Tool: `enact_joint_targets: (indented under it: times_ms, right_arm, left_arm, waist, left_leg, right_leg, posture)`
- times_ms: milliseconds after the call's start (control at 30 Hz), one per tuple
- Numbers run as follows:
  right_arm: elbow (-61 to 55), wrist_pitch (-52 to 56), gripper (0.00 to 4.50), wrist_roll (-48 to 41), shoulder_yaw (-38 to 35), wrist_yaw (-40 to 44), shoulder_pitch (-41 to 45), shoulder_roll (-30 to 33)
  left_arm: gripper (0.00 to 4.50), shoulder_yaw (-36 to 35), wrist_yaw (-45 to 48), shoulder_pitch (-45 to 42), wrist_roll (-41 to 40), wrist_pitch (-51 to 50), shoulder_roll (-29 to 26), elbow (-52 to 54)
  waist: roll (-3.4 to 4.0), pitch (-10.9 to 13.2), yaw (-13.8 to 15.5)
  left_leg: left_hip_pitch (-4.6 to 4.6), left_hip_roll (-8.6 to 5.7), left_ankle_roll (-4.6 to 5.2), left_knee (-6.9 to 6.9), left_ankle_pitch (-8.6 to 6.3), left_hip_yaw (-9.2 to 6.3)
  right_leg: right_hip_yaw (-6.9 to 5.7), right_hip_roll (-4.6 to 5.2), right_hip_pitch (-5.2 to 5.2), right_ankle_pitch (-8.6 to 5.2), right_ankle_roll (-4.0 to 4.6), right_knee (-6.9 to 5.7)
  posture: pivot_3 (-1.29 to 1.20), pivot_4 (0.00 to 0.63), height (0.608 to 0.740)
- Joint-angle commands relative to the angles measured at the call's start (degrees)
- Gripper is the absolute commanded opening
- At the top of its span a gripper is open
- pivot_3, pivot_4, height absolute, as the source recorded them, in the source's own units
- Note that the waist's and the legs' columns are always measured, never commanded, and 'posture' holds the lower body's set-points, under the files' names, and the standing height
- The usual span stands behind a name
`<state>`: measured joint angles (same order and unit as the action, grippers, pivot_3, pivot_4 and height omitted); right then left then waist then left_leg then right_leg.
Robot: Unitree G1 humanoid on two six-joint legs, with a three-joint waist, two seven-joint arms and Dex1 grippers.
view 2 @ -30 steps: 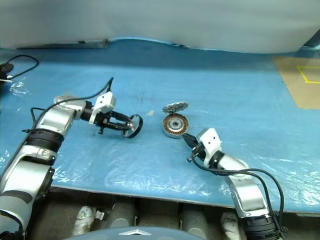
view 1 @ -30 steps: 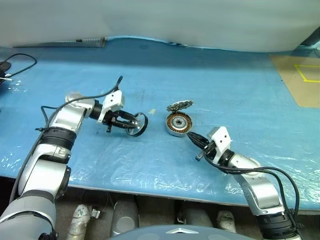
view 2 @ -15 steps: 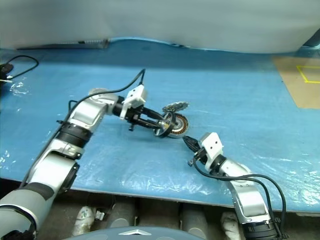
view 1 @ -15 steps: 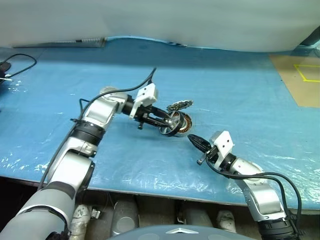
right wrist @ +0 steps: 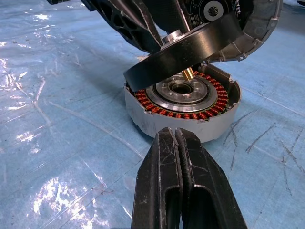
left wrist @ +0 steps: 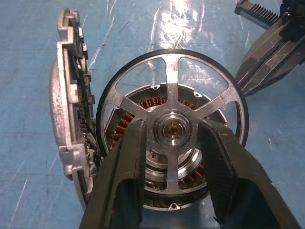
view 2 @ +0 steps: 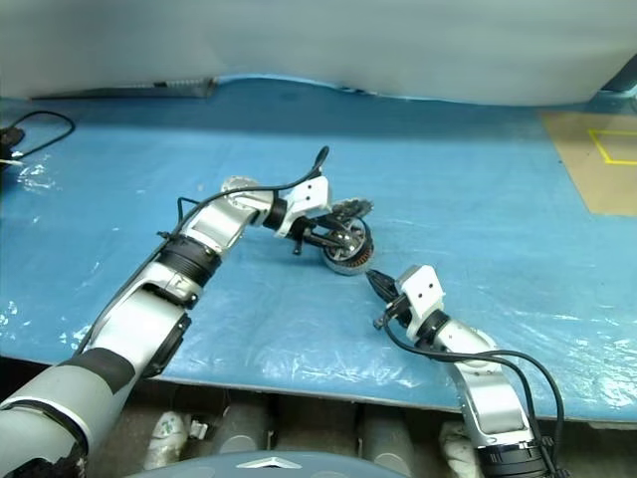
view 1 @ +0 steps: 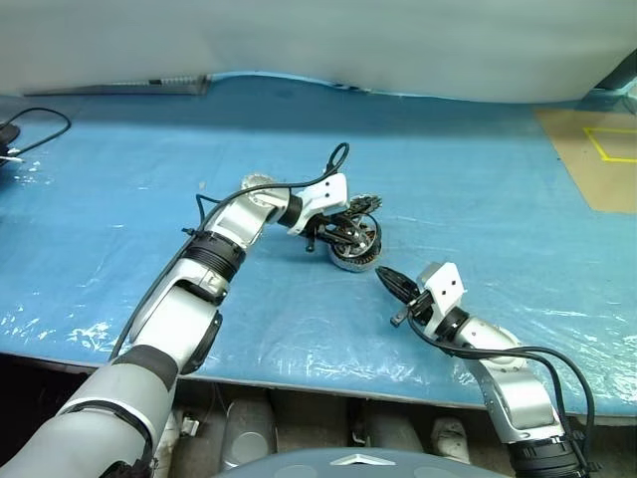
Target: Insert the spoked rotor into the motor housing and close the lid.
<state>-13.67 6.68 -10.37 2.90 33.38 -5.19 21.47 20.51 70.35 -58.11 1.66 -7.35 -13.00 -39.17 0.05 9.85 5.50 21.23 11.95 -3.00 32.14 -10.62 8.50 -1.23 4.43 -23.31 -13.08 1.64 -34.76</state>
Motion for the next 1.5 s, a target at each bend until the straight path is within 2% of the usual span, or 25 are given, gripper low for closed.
enact_joint_targets:
  times_ms: [33,1500]
  right_arm:
    - [-0.6,-1.5,0.0,0.0,0.1,-0.4,0.5,-0.4]
    - [1.2,-1.1,0.0,1.9,0.8,-0.4,1.3,-0.4]
  left_arm:
    - [1.34,0.2,-0.3,-1.6,1.2,1.9,-0.1,-0.9]
    - [1.34,0.5,4.3,-4.9,5.7,6.4,-1.9,-6.2]
  waist:
    - [0.0,0.0,0.0]
    - [-0.02,0.0,0.0]
  left_leg:
    - [0.0,0.01,0.0,0.0,0.0,0.0]
    - [-0.02,0.02,-0.06,-0.03,-0.04,0.0]
  right_leg:
    - [0.0,0.0,0.0,0.0,0.0,0.0]
    - [-0.01,0.0,0.0,-0.01,0.01,0.03]
  posture:
    - [0.0,0.15,0.74]
    - [0.0,0.15,0.74]
